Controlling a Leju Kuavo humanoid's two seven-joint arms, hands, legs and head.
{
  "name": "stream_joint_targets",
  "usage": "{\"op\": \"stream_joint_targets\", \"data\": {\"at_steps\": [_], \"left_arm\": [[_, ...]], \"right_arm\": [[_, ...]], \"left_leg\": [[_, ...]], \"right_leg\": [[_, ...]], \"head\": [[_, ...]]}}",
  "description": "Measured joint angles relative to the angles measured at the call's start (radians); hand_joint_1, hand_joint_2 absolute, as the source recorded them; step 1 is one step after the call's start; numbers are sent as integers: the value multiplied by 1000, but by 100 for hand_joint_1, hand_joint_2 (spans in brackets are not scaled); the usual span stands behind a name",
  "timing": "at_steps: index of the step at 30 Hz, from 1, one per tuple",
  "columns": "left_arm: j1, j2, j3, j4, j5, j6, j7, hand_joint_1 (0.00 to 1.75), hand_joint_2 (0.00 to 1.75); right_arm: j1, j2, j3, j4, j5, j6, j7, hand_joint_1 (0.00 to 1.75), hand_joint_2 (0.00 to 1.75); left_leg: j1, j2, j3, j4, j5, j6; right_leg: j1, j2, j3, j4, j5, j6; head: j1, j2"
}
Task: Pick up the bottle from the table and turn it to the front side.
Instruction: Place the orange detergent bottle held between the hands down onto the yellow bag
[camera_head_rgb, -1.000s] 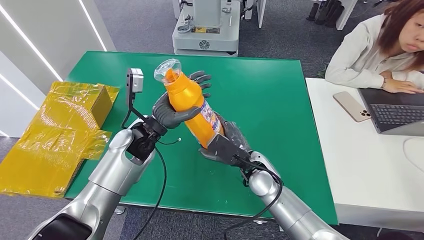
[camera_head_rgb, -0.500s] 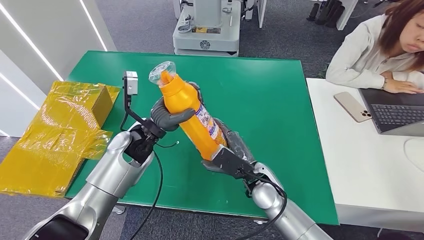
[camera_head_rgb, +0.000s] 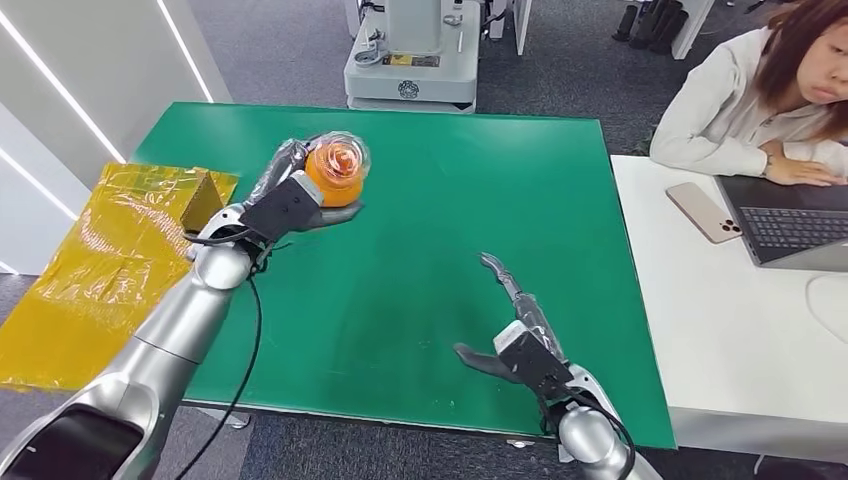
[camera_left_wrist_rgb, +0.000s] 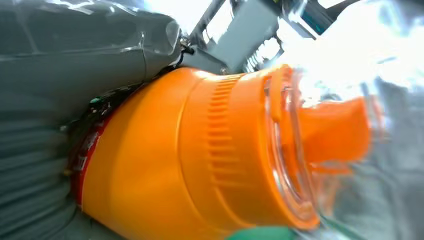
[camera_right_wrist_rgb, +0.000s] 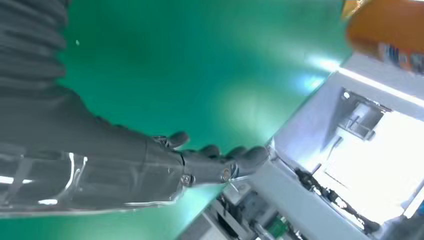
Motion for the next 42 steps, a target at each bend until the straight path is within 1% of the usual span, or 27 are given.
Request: {"op": "stream_joint_targets", "data": {"at_steps": [2,4,6,7,10,15,18,21,25,30,33,36,40,42], "left_arm": [[-18,21,-2,15,-168,81,-19,175,175],[-36,40,-14,27,-366,181,-21,175,175],[-55,58,-38,36,-559,266,0,175,175],[-64,67,-50,40,-638,293,14,175,175],[-86,88,-89,48,-806,325,57,175,175],[-122,117,-165,82,-1039,324,104,175,175],[-136,129,-195,116,-1077,321,118,175,175],[-132,143,-207,161,-1098,325,143,175,175],[-107,171,-215,232,-1133,326,184,175,175],[-67,207,-209,335,-1122,324,233,175,175],[-37,232,-181,370,-1109,310,268,175,175],[9,266,-131,389,-1107,287,297,175,175],[75,303,-68,401,-1123,273,315,175,175],[102,317,-46,405,-1153,273,340,175,175]], "right_arm": [[21,-11,-6,-32,-2,-1,-18,0,175],[45,-16,-11,-69,-2,-9,-30,0,175],[70,-20,-15,-113,3,-22,-36,0,175],[83,-22,-17,-135,6,-28,-37,0,175],[117,-27,-22,-197,17,-43,-44,0,175],[164,-34,-37,-280,46,-45,-55,0,175],[187,-34,-50,-317,61,-42,-65,0,175],[212,-39,-60,-346,80,-42,-78,0,175],[244,-48,-65,-373,119,-71,-91,0,175],[299,-49,-74,-424,168,-102,-66,0,175],[326,-49,-80,-452,187,-99,-48,0,175],[347,-49,-90,-469,197,-87,-45,0,175],[352,-49,-94,-473,199,-70,-53,0,175],[351,-46,-94,-474,198,-59,-54,0,175]], "left_leg": [[0,0,0,0,0,0],[0,-1,0,0,0,0],[0,-1,0,0,0,0],[0,-1,0,0,0,0],[-1,-1,0,0,0,0],[-1,0,0,0,0,0],[-1,0,0,0,0,0],[0,0,0,0,0,0],[0,0,0,-1,0,0],[0,0,0,-2,0,-1],[0,1,0,-2,0,-1],[0,2,0,-2,-1,-1],[0,1,0,-3,-1,-1],[0,1,0,-3,-1,-1]], "right_leg": [[0,0,0,0,0,0],[0,0,0,0,0,0],[0,0,0,0,0,0],[0,0,0,0,0,0],[0,0,0,0,0,0],[0,0,0,0,0,0],[0,0,0,0,0,0],[0,0,0,0,0,0],[0,0,0,0,0,0],[0,0,-1,0,-1,-1],[0,1,-1,0,-1,-1],[0,2,-1,0,-1,-1],[0,2,-1,0,-1,-1],[0,2,-1,0,-1,-1]], "head": [[0,0],[0,0],[0,0],[0,0],[0,0],[0,0],[0,0],[0,0],[0,0],[0,0],[0,0],[0,0],[0,0],[0,0]]}}
